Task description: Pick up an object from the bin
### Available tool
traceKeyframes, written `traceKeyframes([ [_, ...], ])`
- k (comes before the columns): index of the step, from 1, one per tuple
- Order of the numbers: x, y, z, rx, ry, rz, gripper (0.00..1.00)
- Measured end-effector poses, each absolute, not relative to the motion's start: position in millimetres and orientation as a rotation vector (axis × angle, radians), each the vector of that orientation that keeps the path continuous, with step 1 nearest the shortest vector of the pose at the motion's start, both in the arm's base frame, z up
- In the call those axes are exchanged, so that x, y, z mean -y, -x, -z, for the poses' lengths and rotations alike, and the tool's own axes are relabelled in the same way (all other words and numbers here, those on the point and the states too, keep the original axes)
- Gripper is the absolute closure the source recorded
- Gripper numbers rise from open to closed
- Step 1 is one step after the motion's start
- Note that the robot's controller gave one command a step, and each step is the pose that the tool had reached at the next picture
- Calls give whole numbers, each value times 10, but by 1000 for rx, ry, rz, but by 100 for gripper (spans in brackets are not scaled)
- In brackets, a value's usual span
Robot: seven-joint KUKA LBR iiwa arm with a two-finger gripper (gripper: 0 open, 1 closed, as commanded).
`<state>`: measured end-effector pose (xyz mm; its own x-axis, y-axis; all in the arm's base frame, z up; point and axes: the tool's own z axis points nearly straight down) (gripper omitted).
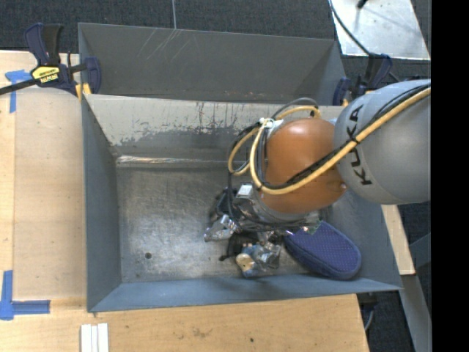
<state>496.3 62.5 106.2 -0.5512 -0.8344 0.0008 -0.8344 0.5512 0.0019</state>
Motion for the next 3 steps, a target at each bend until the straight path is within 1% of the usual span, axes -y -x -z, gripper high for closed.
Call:
traceKeyframes([
  [1, -432, -4984, -834, 2707, -1564, 10, 0],
  [2, -421, -4998, -856, 2706, -1569, 3, 100],
  [3, -537, -5086, -774, 2524, -1817, 3, 100],
])
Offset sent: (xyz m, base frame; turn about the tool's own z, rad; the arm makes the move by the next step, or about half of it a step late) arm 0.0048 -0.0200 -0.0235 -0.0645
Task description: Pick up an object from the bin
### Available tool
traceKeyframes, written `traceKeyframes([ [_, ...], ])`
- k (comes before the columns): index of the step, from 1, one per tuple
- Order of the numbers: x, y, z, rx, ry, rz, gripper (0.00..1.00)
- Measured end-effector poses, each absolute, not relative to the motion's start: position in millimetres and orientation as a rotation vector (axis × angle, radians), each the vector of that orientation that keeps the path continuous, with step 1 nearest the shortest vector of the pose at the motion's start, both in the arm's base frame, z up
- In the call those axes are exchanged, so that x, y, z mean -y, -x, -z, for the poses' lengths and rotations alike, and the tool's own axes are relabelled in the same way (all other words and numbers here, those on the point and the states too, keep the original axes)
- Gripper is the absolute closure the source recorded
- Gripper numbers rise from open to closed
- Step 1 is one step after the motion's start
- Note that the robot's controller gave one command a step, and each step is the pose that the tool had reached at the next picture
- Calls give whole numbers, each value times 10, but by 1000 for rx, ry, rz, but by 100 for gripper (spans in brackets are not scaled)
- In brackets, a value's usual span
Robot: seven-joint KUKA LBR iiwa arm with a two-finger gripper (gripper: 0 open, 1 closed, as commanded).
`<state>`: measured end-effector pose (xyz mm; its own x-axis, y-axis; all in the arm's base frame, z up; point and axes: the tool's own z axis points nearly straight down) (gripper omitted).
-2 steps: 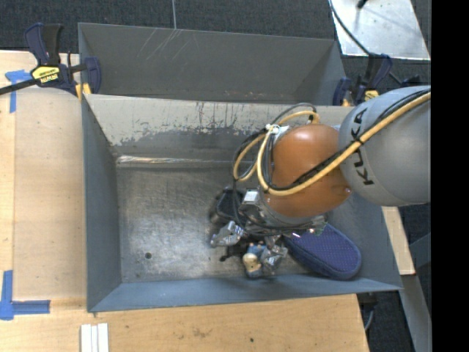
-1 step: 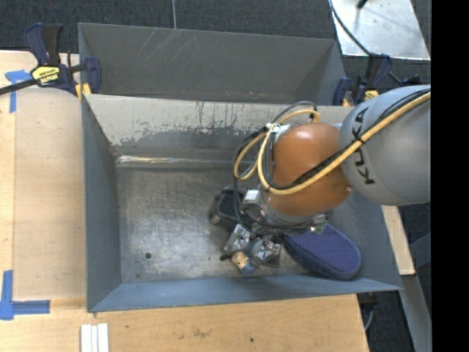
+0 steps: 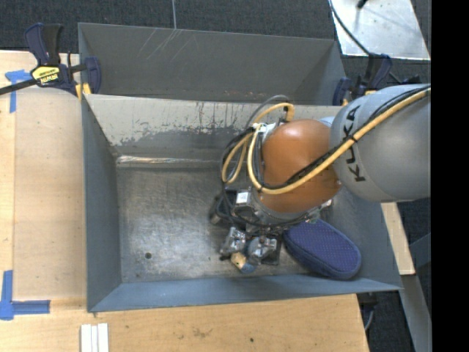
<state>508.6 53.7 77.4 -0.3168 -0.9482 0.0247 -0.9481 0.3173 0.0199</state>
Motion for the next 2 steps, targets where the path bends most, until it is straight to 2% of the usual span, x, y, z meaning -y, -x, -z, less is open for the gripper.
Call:
traceKeyframes([
  [1, -764, -5040, -2123, 2556, -1843, -6, 100],
  [2, -910, -4941, -1311, 2569, -1801, 8, 100],
])
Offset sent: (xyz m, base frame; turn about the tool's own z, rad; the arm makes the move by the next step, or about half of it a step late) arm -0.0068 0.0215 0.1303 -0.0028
